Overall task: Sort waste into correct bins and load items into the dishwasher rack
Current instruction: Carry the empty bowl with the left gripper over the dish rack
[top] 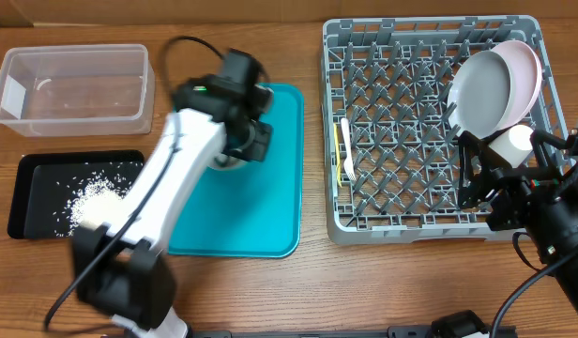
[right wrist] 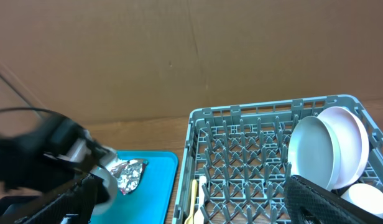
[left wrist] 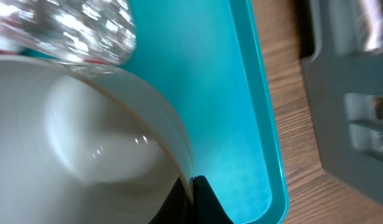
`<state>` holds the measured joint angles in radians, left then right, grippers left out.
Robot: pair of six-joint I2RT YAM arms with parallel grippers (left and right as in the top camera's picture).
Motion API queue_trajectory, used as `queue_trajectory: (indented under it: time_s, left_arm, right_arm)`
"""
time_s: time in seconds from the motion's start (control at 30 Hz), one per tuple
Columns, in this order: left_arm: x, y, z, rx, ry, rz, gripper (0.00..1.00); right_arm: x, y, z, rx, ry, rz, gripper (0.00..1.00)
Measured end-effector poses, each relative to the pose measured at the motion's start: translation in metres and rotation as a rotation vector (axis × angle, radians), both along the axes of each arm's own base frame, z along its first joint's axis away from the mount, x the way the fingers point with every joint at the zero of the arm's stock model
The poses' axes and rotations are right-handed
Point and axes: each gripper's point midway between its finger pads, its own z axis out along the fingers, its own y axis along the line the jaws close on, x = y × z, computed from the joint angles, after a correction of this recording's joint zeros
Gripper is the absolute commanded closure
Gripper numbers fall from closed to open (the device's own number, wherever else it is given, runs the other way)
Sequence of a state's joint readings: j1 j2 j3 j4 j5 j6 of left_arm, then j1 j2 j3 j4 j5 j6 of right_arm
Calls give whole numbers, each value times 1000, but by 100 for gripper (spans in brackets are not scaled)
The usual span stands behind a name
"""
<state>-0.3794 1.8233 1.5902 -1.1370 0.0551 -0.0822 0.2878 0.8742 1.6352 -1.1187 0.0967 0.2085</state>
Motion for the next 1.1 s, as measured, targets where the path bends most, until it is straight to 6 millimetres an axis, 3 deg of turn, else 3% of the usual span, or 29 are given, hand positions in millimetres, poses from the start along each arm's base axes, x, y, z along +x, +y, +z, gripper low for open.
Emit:
queue_trajectory:
  time_s: [0.13,0.23,0.47,0.57,0.63,0.7,0.8,0.87,0.93,1.03,1.1]
  left_arm:
    - [-1,-8,-37,20,92,34,96]
    - [0,-12,-50,15,121,52,96]
    - [-9,-48,-46,-81,141,12,96]
    - [1,-70,-18,-177,69,-16,96]
    - [21,-91,37,-319,-83,-35,96]
    - [33,-110,105,-486,-248,-65,96]
    - [31,-126,164,-653,-360,-114,96]
    - [30,-140,185,-756,-381,-155,96]
    - [32,-152,188,-828,-366,-181,96]
    - [50,-183,184,-986,-336,-235,96]
    - [57,-195,170,-1048,-281,-239,96]
  right_arm:
    - [0,0,0,1,0,0,0]
    - [0,0,0,0,0,0,0]
    - [0,0,0,1,0,0,0]
    - [0,0,0,1,0,0,0]
    - [0,0,0,1,0,0,0]
    - [0,0,0,1,-1,0,0]
    - [0,0,0,1,0,0,0]
    - [0,0,0,1,0,0,0]
    - [0,0,0,0,0,0,0]
    - [0,0,0,0,0,0,0]
    - [0,0,0,0,1,0,0]
